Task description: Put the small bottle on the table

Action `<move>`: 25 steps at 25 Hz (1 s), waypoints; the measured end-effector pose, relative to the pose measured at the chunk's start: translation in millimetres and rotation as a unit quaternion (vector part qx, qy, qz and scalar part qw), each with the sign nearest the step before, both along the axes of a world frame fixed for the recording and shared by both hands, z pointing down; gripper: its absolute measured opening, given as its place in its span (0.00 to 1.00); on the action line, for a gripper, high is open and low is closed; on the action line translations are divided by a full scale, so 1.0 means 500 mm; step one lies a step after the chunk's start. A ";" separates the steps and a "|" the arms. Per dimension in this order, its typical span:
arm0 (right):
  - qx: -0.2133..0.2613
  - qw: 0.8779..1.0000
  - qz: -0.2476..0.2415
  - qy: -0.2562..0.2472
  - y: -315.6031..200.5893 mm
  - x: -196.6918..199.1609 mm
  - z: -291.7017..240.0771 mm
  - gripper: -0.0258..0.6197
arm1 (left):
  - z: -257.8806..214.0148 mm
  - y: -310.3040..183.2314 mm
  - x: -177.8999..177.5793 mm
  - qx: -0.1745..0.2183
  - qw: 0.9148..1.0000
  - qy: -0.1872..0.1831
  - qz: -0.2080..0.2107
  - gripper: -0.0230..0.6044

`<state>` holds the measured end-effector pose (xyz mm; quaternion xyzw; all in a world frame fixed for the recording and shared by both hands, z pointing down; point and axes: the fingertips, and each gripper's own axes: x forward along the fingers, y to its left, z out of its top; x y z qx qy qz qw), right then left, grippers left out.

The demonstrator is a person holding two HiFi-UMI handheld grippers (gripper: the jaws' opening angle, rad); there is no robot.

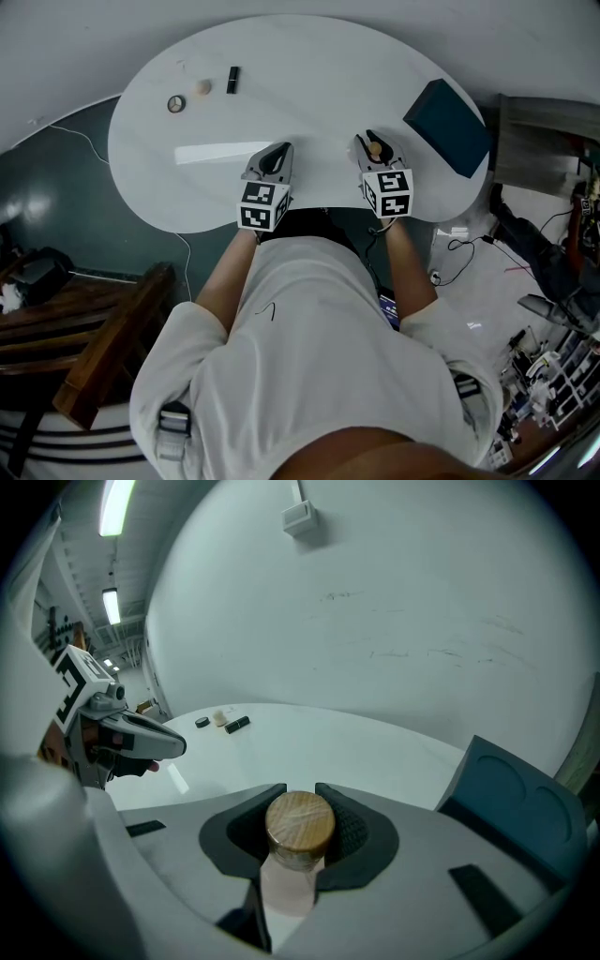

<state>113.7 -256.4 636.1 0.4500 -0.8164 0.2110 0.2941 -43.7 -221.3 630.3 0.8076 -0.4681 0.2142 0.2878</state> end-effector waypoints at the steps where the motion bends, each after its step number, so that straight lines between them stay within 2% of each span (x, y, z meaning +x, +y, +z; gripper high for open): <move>1: -0.002 1.000 -0.001 0.001 0.000 0.000 0.004 0.18 | 0.001 0.000 0.000 -0.001 1.000 0.000 0.000 0.06; 25: -0.021 1.000 0.009 0.012 0.014 -0.001 0.039 0.19 | 0.013 0.014 -0.005 -0.008 1.000 -0.002 0.005 0.06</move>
